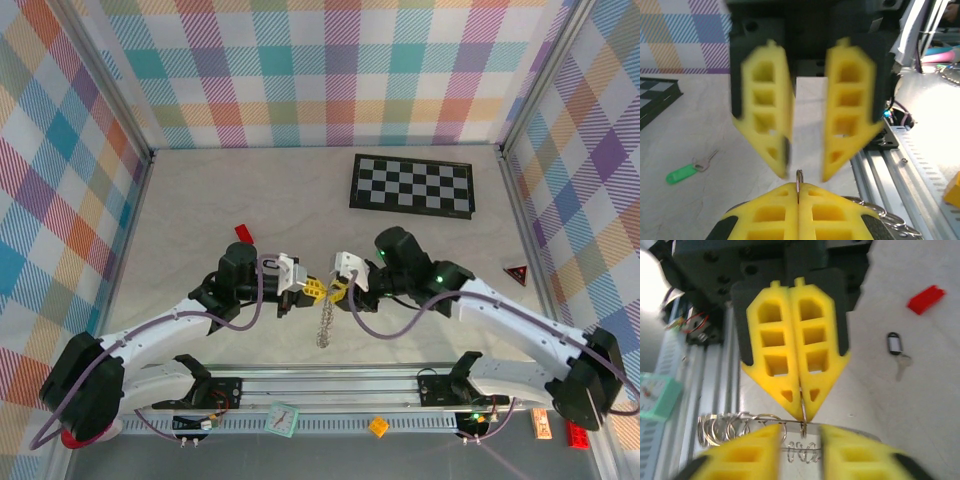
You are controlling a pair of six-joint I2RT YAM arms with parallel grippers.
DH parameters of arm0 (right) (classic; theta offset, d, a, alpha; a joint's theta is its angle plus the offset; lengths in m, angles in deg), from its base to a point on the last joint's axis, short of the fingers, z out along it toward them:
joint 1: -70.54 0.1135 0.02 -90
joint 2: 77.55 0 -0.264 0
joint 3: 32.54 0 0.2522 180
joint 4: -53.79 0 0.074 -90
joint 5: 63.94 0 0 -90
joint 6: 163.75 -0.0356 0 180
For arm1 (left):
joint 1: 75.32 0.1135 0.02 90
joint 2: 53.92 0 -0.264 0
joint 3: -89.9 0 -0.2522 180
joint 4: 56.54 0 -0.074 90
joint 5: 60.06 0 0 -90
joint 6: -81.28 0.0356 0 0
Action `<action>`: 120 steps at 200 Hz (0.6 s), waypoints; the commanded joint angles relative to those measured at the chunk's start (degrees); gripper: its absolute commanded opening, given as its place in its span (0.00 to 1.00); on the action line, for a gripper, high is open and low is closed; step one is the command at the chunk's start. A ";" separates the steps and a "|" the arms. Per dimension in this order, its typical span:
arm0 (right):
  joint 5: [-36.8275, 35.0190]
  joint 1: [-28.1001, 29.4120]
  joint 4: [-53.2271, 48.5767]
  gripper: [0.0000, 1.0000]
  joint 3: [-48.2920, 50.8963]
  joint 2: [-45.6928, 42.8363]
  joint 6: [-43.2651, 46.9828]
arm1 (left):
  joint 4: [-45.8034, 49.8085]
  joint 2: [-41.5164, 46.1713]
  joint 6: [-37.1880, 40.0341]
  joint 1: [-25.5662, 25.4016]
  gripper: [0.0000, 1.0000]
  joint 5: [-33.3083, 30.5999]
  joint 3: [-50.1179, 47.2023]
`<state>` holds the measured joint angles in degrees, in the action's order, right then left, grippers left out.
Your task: Put the keys on the keyring
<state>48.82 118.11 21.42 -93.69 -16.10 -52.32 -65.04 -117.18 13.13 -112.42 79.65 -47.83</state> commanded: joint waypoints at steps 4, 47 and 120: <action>-18.84 -0.89 11.41 0.51 9.15 -9.80 -18.96 | -1.11 -0.10 -2.95 -0.69 0.00 -5.60 1.40; -47.95 -1.49 -6.21 0.36 12.73 -13.46 -55.96 | 1.90 -3.90 -10.79 -0.69 0.00 -12.07 5.48; -28.01 -16.37 -26.18 0.43 -11.27 21.84 -43.76 | 5.77 -6.37 -11.57 -0.91 0.00 -11.64 7.79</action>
<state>14.20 105.66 5.44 -97.93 -3.79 -99.31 -60.10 -123.45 2.00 -112.42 68.15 -42.15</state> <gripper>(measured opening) 0.442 0.043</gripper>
